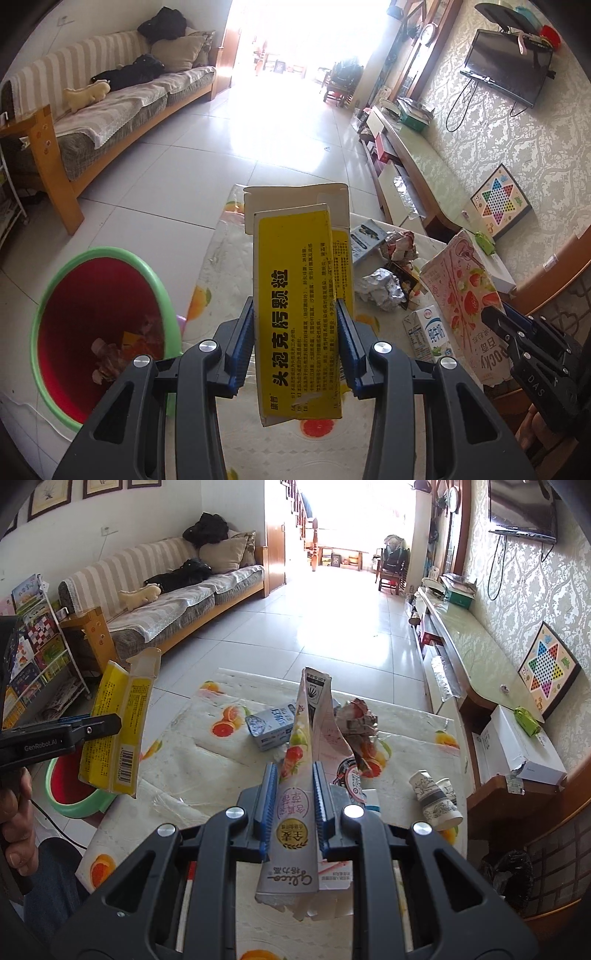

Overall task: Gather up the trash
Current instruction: 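Carry the yellow box and pink carton over the red bin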

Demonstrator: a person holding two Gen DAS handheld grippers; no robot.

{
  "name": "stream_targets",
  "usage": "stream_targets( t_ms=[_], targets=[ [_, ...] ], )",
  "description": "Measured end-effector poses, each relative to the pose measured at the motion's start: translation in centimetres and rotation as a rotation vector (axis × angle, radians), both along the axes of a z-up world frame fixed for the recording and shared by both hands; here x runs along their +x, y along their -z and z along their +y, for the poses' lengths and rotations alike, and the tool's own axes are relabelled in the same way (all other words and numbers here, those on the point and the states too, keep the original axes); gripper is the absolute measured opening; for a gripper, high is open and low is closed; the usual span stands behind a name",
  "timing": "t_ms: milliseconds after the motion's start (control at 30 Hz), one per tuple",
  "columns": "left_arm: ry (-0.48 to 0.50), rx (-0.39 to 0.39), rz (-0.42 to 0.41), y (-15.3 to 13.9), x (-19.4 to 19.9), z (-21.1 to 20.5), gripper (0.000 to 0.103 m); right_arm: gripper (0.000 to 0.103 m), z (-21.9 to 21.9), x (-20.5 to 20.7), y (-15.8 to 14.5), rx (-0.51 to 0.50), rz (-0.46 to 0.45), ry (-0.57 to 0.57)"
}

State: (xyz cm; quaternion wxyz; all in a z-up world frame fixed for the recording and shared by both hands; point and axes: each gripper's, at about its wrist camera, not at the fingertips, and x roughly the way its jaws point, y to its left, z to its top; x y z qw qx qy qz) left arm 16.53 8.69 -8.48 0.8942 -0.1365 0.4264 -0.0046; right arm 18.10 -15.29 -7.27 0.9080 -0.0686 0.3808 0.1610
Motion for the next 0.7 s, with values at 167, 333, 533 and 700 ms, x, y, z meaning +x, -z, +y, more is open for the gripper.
stream_targets(
  t_ms=[167, 333, 533, 700],
  targets=[
    [-0.061, 0.020, 0.004, -0.6, -1.8, 5.1, 0.038, 0.019, 4.6, -0.5, -0.4, 0.017, 0.000, -0.062],
    [-0.143, 0.021, 0.016, -0.1, -3.6, 10.1, 0.038, 0.019, 9.3, -1.1, -0.8, 0.024, 0.002, -0.140],
    [-0.210, 0.014, 0.042, 0.9, -4.8, 14.8, 0.039, 0.019, 14.3, -1.7, -1.1, 0.030, 0.005, -0.215],
    [-0.242, 0.017, 0.067, 1.9, -5.3, 17.4, 0.039, 0.019, 17.8, -2.0, -1.2, 0.036, 0.012, -0.268]
  ],
)
